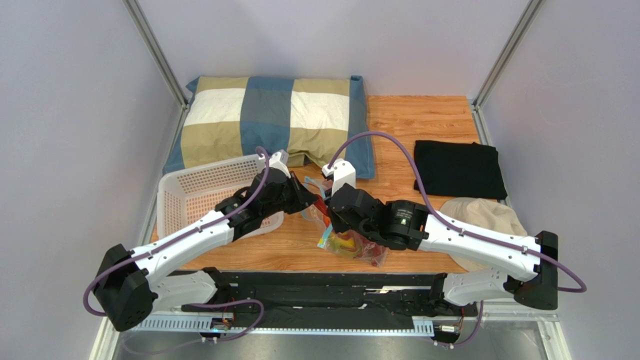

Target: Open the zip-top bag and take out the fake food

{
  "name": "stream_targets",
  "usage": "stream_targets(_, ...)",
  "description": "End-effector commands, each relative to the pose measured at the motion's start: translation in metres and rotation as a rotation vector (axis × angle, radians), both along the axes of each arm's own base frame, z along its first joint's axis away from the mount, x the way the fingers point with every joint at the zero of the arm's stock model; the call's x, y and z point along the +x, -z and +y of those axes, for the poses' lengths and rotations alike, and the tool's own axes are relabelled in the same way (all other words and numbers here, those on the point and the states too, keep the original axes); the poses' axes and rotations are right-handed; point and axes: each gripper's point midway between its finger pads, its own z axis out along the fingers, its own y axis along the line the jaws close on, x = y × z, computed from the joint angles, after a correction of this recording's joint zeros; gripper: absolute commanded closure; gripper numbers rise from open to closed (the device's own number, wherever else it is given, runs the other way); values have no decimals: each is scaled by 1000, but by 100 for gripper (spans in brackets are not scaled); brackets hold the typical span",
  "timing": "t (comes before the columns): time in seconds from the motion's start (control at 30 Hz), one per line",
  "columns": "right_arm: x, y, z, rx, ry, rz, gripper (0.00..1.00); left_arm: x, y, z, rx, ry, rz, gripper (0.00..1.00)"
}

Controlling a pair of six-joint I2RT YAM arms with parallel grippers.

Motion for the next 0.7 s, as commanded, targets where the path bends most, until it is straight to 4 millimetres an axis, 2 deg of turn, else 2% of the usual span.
stream_targets(0.0,12,-13,-5,28,84,-50,100,-5,-27,-17,-51,121,-99,100)
stream_targets(0.03,15,-11,-10,6,112,-57,100,-6,-30,-16,-34,148,-128,100)
stream_targets(0.07,22,-12,-20,-12,177,-82,100,-13,-43,-17,-49,174,-168,100)
stream_targets(0.17,29,-10,-40,-61,259,-108,100,-29,-63,-17,-62,229,-254,100)
stream_targets(0.27,32,-11,-56,-61,301,-117,100,-42,-69,-10,-79,235,-277,100)
stream_targets(0.43,40,-16,-70,-43,341,-123,100,-56,-58,-2,-113,227,-242,100)
stream_targets(0.57,35,-19,-63,-18,295,-102,100,-61,-49,3,-111,223,-225,100)
stream_targets(0.6,34,-20,-60,-4,279,-96,100,-60,-47,2,-105,222,-215,96)
stream_targets(0.63,32,-20,-57,7,261,-89,100,-58,-42,-1,-79,225,-188,84)
stream_targets(0.67,28,-19,-54,24,239,-74,100,-56,-40,-4,-68,227,-181,81)
